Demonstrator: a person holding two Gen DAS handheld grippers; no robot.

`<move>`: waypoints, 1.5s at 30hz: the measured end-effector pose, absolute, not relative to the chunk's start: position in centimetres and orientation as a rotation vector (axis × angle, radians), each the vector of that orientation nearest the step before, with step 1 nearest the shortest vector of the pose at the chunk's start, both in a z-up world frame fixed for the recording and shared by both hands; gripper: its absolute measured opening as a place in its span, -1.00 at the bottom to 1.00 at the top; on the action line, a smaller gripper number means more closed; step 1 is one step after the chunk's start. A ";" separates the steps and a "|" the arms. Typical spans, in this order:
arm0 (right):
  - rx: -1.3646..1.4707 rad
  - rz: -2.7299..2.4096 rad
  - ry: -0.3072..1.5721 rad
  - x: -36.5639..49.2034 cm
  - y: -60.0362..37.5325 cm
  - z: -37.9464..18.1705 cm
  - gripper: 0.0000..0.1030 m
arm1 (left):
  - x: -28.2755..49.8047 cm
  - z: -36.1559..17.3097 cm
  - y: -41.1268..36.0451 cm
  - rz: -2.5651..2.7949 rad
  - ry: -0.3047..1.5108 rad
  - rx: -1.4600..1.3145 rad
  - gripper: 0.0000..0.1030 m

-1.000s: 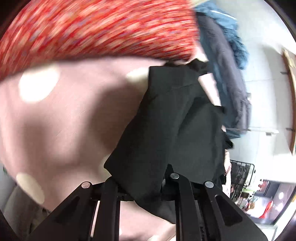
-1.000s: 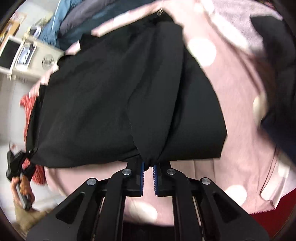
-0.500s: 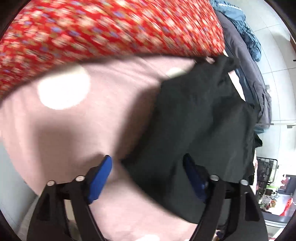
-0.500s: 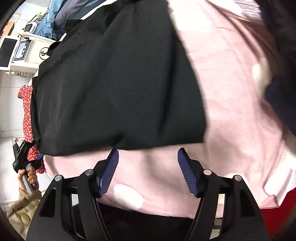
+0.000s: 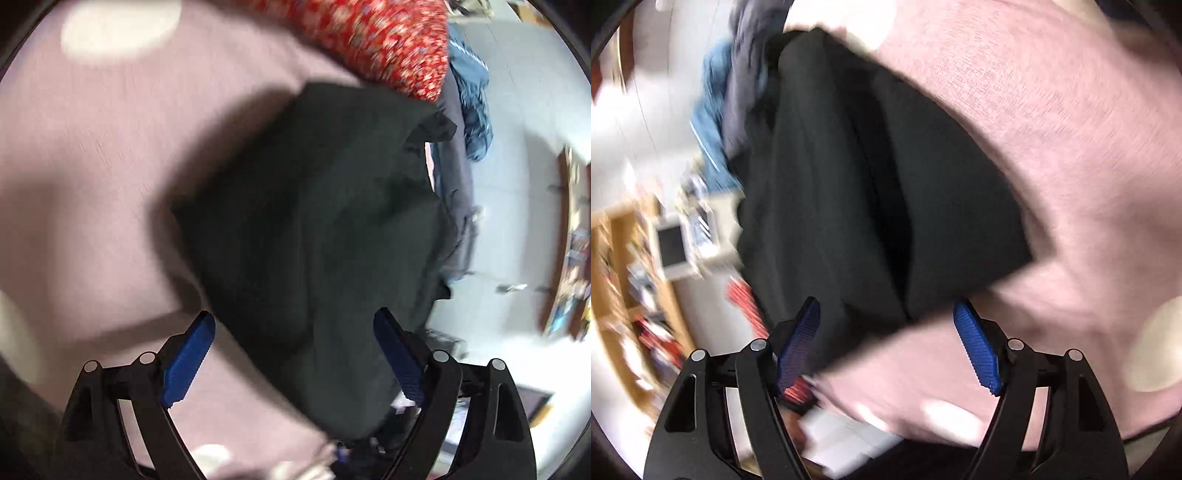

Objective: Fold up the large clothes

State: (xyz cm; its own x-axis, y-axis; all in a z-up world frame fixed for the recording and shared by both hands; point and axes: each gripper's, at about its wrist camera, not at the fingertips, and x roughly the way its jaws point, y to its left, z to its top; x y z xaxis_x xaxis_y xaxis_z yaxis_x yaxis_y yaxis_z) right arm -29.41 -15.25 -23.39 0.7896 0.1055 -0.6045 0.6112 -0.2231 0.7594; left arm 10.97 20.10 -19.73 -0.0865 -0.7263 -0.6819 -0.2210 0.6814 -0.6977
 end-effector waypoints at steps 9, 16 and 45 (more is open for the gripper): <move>1.818 -0.562 0.415 -28.3 -16.2 -25.8 0.45 | 12.5 -20.4 15.7 -0.516 1.627 -0.834 0.75; 1.870 -0.525 0.405 -24.6 -17.3 -27.3 0.44 | 13.9 -20.3 11.3 -0.569 1.626 -0.791 0.73; 0.967 -0.533 0.776 -16.2 -33.1 6.1 -0.86 | 10.5 4.0 -7.1 -1.098 1.367 -0.365 -0.87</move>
State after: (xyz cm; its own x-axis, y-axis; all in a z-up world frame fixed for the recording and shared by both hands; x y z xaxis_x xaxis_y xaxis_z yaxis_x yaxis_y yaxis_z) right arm -16.21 -33.08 6.06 0.6202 -0.0634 -0.7818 0.7068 0.4775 0.5220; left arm 10.49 -7.08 3.96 -0.1676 -0.7879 -0.5925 0.4090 0.4913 -0.7690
